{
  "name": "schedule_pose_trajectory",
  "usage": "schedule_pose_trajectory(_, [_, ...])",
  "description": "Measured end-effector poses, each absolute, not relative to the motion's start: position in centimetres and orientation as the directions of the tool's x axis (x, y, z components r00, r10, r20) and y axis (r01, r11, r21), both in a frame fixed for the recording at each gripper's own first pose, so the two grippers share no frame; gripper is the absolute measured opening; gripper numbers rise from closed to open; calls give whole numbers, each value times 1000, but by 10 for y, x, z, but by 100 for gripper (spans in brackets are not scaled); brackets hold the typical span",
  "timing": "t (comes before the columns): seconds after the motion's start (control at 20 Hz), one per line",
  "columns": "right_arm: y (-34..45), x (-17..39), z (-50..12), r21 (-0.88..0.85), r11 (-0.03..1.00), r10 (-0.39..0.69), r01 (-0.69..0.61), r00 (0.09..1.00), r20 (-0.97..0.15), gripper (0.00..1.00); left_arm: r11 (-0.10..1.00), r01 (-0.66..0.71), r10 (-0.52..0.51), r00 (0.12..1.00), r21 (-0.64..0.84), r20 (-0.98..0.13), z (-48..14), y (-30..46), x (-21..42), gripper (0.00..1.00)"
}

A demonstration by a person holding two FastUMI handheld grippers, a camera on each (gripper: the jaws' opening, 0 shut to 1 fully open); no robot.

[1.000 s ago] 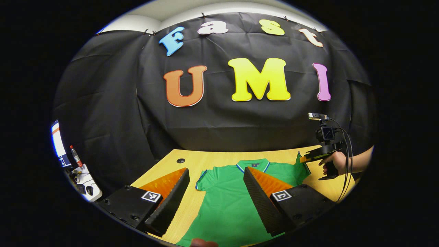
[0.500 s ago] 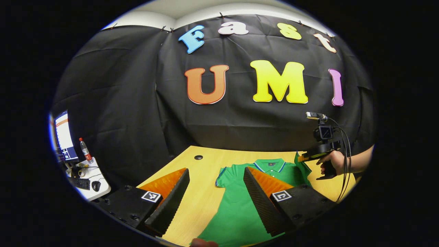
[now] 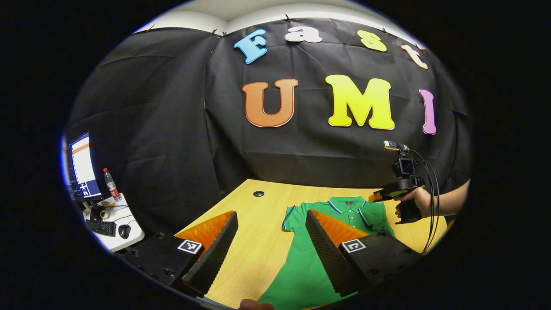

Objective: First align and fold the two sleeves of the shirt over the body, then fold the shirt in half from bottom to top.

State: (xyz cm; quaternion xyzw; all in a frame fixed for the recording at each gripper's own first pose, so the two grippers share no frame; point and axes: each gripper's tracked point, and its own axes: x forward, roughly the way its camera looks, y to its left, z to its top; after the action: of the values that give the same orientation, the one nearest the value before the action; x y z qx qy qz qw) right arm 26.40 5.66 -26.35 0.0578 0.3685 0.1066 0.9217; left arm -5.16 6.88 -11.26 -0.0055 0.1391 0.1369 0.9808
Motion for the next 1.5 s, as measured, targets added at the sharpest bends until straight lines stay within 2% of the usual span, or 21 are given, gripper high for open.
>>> schedule_pose_trajectory(0.05, [54,262,-257,187,971,236,-148,714,-659,60,965,-260,257,927,24,-272,-111,69,-49,100])
schedule_pose_trajectory(0.1, [50,260,-250,184,972,230,-144,725,-649,67,968,-249,246,931,21,-269,-111,68,-47,100])
schedule_pose_trajectory(0.15, [44,256,-241,174,975,219,-140,740,-636,80,971,-237,233,935,19,-266,-111,68,-45,100])
schedule_pose_trajectory(0.2, [37,250,-231,158,978,204,-134,755,-624,83,976,-219,215,940,13,-264,-111,66,-41,100])
schedule_pose_trajectory(0.3, [24,234,-207,129,983,181,-130,789,-587,82,982,-187,183,949,9,-256,-110,65,-36,100])
schedule_pose_trajectory(0.45, [4,199,-157,16,989,135,-146,868,-478,88,992,-129,123,960,-6,-252,-112,65,-24,100])
schedule_pose_trajectory(0.5, [1,182,-141,-14,988,132,-154,886,-445,86,994,-109,102,962,-13,-253,-113,64,-20,100])
schedule_pose_trajectory(0.8, [-5,77,-65,-87,982,132,-166,944,-303,90,1000,-22,19,965,-10,-261,-128,73,7,100])
schedule_pose_trajectory(1.15, [-12,-13,-58,-27,995,83,-99,932,-353,92,996,56,-74,939,-64,-335,-169,72,36,100])
schedule_pose_trajectory(1.35, [-17,-39,-52,-80,992,63,-98,930,-362,93,993,78,-106,908,-85,-405,-207,78,63,100])
schedule_pose_trajectory(1.4, [-21,-43,-50,-88,992,52,-90,930,-363,90,992,84,-116,900,-94,-419,-215,78,69,100])
schedule_pose_trajectory(1.5, [-28,-49,-48,-85,994,29,-65,930,-367,92,990,83,-127,883,-117,-451,-236,79,88,100])
